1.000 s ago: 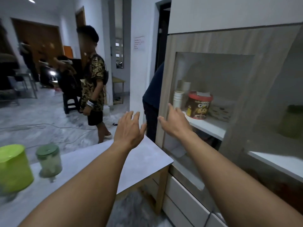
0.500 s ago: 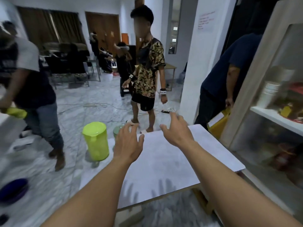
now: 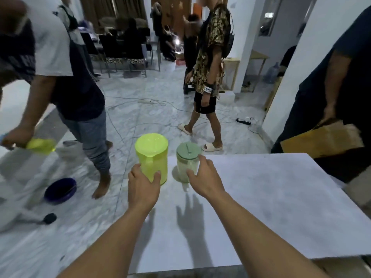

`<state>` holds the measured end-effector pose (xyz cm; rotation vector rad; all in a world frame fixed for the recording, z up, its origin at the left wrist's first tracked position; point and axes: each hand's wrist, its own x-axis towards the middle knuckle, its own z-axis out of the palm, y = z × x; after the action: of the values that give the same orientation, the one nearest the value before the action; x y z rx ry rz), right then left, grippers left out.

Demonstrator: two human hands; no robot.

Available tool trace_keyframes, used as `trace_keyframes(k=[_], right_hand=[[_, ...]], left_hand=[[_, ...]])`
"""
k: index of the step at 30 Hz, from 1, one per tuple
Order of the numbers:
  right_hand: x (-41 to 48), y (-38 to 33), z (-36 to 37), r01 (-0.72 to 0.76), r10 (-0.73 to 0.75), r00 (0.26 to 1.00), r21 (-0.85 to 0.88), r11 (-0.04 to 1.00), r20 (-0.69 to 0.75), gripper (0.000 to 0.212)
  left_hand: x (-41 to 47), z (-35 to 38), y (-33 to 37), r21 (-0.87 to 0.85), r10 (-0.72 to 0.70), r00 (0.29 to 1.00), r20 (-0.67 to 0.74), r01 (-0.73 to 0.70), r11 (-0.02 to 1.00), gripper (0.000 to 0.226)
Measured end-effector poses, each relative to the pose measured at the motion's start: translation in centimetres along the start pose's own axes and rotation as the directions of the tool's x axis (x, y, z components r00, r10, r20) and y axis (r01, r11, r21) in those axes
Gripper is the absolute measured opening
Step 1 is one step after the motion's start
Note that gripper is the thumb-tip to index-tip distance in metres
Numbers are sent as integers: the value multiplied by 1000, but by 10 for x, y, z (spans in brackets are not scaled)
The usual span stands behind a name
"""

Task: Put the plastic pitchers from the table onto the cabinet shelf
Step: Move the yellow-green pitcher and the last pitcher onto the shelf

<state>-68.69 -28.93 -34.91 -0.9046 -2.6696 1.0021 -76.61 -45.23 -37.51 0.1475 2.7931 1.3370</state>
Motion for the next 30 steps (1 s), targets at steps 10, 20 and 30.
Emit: trace_keyframes(k=[10,20,30], right_hand=[[72,39,69,-180,180,983,250,951,25,57],[101,49,107,-269,279,960,399,877,35,32],[67,32,76,-225,325,935,466,856,-145,28]], left_hand=[[66,52,-20,-254,-268,961,71,277,927,66],[90,75,-23,-266,-177,982,-63,155,952,34],[88,46,9,-255,-53,999,-11,49,966,38]])
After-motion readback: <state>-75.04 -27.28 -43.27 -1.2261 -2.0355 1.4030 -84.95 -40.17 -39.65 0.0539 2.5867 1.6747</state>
